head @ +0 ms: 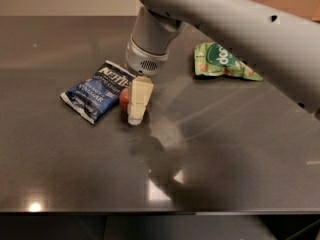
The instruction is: Move apple near blue chip bag
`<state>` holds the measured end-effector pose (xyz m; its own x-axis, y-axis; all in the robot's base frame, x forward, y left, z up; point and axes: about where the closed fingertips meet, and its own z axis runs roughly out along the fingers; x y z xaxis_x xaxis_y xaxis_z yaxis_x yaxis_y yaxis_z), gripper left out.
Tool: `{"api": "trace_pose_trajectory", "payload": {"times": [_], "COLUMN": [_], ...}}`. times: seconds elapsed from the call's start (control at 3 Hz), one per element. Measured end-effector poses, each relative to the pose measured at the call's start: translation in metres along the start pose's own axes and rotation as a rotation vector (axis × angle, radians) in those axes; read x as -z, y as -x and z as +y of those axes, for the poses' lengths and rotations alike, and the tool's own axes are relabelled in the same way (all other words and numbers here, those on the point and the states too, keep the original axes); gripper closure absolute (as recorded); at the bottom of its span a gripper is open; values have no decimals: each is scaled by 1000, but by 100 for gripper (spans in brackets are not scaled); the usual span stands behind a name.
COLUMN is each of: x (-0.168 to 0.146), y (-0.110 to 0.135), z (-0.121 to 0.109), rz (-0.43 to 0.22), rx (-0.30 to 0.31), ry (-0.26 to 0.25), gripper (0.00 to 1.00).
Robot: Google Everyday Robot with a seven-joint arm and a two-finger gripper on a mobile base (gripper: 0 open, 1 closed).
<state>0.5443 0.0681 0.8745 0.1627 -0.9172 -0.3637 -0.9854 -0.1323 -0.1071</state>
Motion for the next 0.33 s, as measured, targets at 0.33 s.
{"api": "trace_pose_trajectory", "payload": {"times": [0.33], "x": [0], "y": [0], "z": [0], "rz": [0], "rx": [0], "ry": [0], "gripper": [0]}}
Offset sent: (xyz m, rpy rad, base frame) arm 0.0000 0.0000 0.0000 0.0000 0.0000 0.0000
